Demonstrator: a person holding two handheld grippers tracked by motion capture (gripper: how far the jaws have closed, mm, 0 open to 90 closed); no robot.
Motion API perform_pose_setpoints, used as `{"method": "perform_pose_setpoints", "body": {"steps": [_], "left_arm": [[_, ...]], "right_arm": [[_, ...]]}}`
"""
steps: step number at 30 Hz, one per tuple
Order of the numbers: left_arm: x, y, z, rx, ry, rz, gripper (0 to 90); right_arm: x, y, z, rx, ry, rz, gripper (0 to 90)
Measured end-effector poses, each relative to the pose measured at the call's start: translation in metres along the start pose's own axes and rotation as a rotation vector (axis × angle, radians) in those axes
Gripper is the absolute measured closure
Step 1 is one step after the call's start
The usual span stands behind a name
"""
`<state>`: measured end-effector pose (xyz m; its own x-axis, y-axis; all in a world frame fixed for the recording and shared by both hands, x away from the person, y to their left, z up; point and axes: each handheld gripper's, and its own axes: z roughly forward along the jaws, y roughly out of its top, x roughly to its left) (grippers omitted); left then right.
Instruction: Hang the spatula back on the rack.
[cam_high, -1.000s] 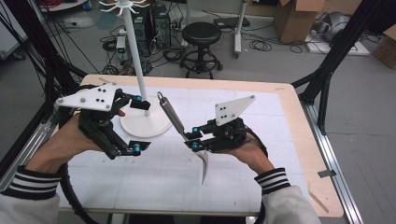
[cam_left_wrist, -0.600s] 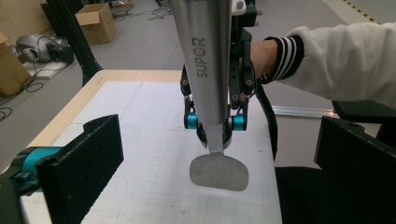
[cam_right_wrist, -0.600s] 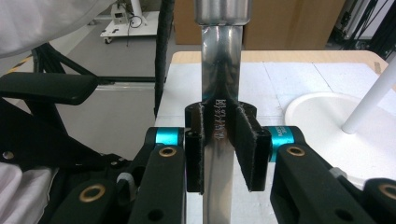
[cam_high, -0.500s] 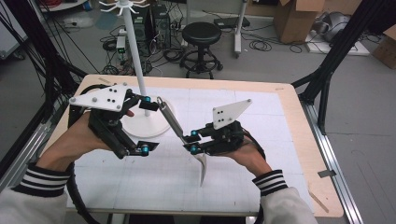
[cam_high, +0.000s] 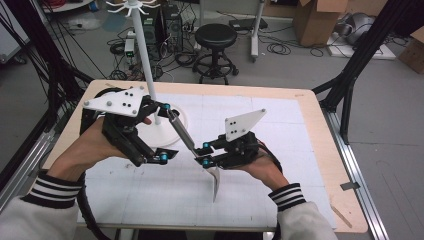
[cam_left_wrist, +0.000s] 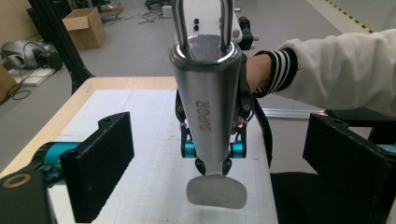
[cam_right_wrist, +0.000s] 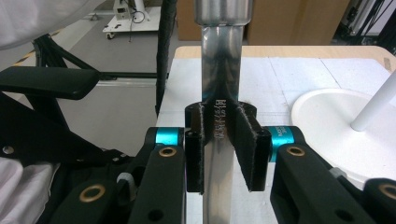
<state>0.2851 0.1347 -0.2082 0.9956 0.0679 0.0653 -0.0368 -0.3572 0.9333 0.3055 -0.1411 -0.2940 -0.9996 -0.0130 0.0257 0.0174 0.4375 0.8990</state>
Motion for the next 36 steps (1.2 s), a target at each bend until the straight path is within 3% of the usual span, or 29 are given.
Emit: {"method": "perform_pose_setpoints", "body": {"steps": [5,11,16,26,36], "left_arm": [[0.002,0.003,0.004,-0.003,-0.017,0.005,17.1],[0.004,0.006,0.007,-0.002,-0.055,0.017,31.8],[0.006,0.009,0.008,-0.005,-0.067,0.004,43.7],[0.01,0.009,0.007,-0.009,-0.071,-0.017,58.2],[0.01,0.009,0.007,-0.021,-0.064,-0.025,63.8]], "right_arm": [[0.0,0.0,-0.001,-0.001,0.002,-0.006,74.8],[0.0,0.0,-0.002,-0.003,0.002,-0.007,74.8],[0.001,0.0,-0.003,-0.002,0.002,-0.007,74.8],[0.0,0.0,-0.003,0.003,-0.001,-0.017,74.8],[0.0,0.0,-0.002,0.007,-0.003,-0.013,74.8]]}}
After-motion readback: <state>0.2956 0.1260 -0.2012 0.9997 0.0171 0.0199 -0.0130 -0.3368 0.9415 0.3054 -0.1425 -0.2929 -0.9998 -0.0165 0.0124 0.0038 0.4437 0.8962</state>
